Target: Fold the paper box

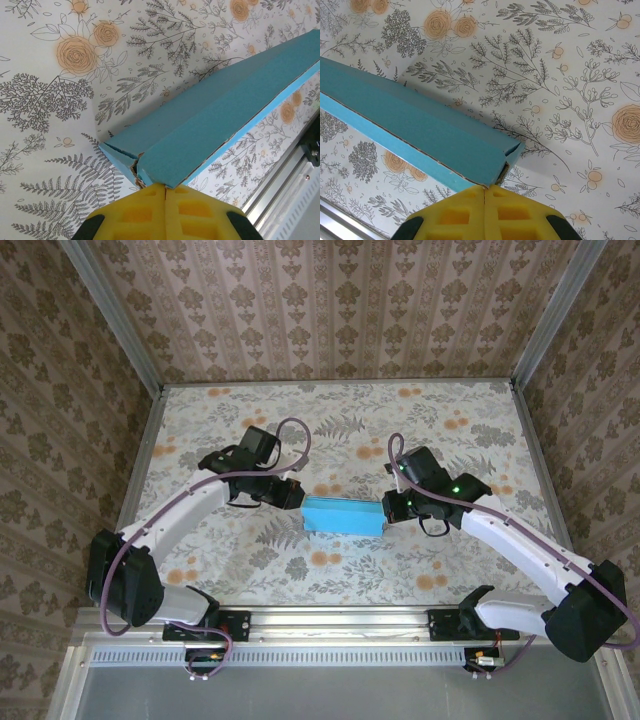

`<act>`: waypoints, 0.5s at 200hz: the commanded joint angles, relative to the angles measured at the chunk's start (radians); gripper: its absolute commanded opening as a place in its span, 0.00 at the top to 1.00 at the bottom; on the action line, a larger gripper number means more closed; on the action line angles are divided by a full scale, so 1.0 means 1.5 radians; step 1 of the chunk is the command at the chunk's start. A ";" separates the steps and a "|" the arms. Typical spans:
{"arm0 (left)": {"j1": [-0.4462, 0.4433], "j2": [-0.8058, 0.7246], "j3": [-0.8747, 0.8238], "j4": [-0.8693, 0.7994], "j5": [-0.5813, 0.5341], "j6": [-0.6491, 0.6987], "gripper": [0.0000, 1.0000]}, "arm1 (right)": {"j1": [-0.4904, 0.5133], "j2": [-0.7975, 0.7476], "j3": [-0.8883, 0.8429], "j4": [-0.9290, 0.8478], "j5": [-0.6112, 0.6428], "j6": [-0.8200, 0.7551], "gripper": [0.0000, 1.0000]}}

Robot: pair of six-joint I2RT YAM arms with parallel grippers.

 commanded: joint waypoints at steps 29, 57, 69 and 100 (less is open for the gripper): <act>-0.016 0.011 -0.027 -0.012 0.005 -0.005 0.94 | 0.005 -0.009 -0.020 -0.013 -0.009 0.008 0.86; -0.019 0.003 -0.037 -0.005 0.001 -0.010 0.94 | 0.005 -0.038 -0.005 -0.020 -0.010 0.007 0.77; -0.019 0.003 -0.038 -0.004 -0.001 -0.011 0.94 | 0.004 -0.044 0.008 -0.025 -0.008 0.007 0.73; -0.020 0.004 -0.037 -0.006 -0.002 -0.012 0.94 | 0.002 -0.043 0.035 -0.025 -0.001 0.006 0.73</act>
